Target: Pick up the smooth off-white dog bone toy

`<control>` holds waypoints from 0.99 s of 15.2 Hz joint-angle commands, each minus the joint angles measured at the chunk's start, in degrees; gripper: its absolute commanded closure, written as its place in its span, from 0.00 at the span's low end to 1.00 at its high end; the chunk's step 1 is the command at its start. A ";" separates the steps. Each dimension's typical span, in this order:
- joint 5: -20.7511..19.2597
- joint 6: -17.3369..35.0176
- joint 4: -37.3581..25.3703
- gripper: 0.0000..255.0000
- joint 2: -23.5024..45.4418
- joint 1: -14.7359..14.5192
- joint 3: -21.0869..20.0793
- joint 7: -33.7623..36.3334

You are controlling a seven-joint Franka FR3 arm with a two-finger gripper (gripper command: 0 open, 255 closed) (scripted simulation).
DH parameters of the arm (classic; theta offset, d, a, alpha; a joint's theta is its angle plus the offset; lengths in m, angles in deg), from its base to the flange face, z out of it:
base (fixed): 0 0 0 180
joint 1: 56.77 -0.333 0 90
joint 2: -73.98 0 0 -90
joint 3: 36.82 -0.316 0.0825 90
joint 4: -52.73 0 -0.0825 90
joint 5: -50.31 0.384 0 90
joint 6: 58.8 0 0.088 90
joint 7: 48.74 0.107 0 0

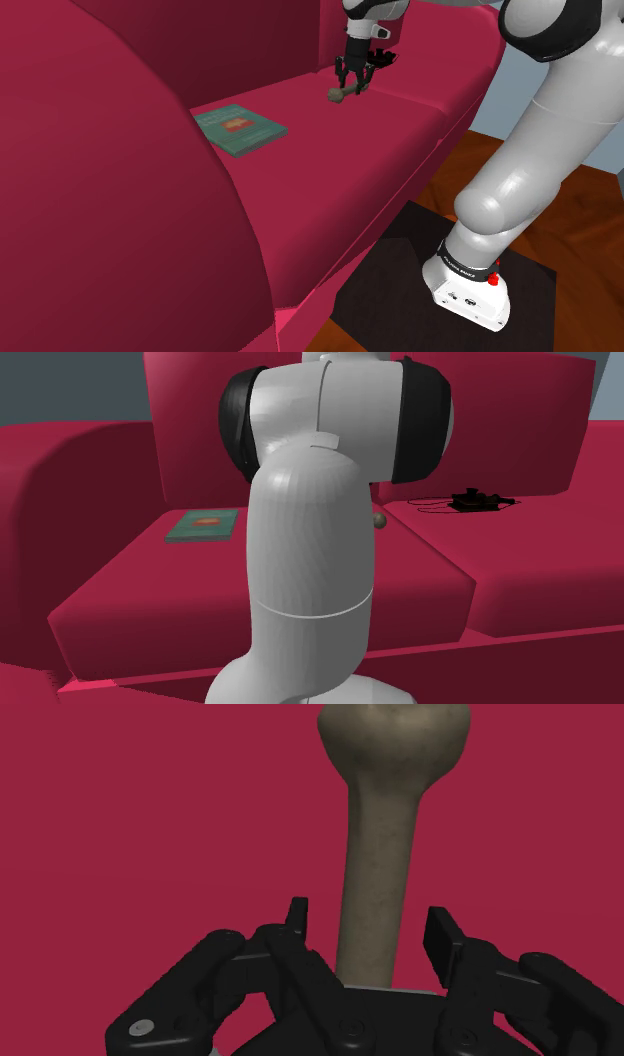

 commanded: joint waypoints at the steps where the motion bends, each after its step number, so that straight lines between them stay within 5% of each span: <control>1: 0.00 0.16 0.11 1.00 0.03 0.01 0.02 -0.04; 9: 0.00 0.12 0.08 1.00 0.02 0.00 0.00 0.00; 15: -0.05 -4.52 -4.67 1.00 0.12 0.02 0.02 0.22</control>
